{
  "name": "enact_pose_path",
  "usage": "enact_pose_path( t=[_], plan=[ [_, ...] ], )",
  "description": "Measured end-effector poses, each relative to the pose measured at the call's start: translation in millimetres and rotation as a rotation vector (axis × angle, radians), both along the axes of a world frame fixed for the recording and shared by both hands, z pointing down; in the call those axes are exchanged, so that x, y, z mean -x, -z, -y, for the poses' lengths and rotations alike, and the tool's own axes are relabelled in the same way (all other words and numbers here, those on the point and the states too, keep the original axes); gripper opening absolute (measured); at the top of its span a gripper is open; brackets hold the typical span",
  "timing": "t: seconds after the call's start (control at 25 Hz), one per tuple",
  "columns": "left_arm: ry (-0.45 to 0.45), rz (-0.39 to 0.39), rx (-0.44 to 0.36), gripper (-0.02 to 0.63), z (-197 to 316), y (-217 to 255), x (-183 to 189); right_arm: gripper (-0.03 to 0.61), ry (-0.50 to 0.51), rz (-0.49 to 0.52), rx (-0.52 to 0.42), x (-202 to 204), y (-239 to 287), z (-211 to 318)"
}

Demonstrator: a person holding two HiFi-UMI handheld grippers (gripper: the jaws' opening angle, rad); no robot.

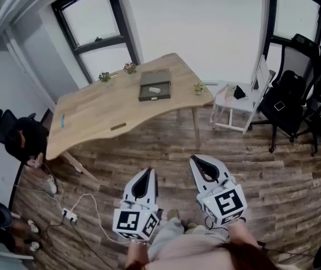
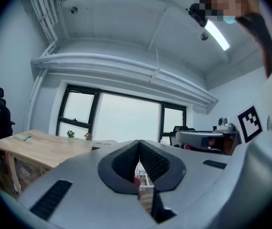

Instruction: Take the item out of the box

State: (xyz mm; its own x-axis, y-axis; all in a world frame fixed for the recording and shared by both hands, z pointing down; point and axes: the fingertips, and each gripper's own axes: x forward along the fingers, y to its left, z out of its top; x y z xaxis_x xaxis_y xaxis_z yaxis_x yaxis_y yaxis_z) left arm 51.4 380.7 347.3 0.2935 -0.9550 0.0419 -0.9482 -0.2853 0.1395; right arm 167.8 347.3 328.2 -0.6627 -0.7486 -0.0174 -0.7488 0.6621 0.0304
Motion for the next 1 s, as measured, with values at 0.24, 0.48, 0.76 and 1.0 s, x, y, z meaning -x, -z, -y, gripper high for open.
enact_pose_path(
  t=[0.24,0.48,0.76,1.0],
  plan=[
    [-0.021,0.001,0.000,0.002,16,0,14,0.000,-0.014,0.000,0.007,16,0,15],
    [-0.030,-0.002,-0.005,0.002,38,-3,36,0.000,-0.034,-0.010,0.002,39,-7,38],
    [-0.045,-0.013,-0.002,0.002,67,-6,62,0.000,-0.037,-0.027,0.005,68,-10,66],
    [-0.067,-0.008,0.000,0.002,83,-7,80,0.000,-0.074,-0.046,-0.011,84,-12,85]
  ],
)
